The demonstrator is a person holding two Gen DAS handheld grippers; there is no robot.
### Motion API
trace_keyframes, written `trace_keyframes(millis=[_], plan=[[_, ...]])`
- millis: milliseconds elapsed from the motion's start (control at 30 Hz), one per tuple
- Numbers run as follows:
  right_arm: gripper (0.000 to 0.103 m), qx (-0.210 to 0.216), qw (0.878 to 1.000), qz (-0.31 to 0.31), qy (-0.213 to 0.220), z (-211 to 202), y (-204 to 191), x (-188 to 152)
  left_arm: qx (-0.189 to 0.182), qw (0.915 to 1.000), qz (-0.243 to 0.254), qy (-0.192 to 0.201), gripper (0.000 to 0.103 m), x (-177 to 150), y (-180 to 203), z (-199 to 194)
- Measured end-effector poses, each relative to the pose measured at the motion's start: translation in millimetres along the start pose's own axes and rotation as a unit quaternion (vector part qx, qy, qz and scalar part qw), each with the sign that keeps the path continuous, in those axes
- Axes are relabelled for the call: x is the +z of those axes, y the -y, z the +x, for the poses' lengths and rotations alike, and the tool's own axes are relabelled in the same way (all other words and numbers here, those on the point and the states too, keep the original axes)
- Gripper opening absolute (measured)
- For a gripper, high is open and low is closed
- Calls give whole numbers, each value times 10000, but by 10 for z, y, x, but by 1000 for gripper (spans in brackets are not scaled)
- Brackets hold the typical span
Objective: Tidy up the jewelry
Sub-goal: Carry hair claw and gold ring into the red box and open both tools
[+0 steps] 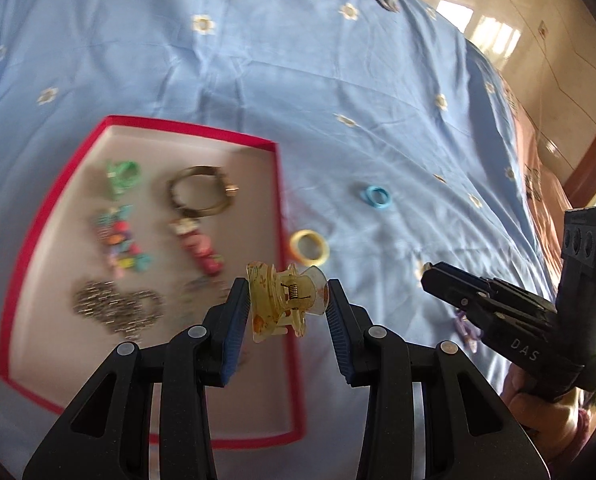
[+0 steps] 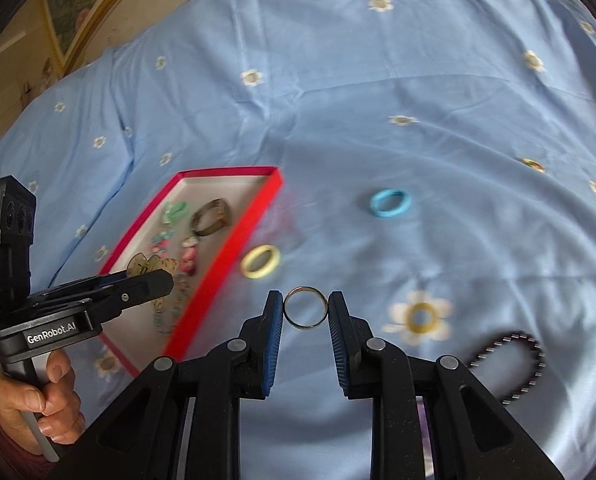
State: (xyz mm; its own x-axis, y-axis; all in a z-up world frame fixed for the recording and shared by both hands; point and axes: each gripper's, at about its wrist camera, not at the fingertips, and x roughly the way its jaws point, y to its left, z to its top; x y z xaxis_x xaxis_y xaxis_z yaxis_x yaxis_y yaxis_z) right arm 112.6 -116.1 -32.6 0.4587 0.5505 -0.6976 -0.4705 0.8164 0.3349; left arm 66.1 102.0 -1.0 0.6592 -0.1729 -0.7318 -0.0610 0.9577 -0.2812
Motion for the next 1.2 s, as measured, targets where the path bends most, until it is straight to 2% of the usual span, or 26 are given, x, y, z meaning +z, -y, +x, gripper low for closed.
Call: trace_keyframes(millis=[333, 700, 933, 1200], plan=[[23, 412, 9979, -457, -210, 253, -590, 30, 379, 9985, -330, 218, 37, -3, -562, -271], [23, 713, 9921, -899, -515, 688, -1096, 64, 825, 9947, -577, 201, 37, -3, -1114, -241], [23, 737, 9884, -1075, -781, 972, -1270, -2, 944, 9938, -587, 91, 37, -21, -1248, -132], [23, 695, 9862, -1122, -999, 1158, -1287, -64, 1061, 9928, -535, -130, 37, -78, -1291, 37]])
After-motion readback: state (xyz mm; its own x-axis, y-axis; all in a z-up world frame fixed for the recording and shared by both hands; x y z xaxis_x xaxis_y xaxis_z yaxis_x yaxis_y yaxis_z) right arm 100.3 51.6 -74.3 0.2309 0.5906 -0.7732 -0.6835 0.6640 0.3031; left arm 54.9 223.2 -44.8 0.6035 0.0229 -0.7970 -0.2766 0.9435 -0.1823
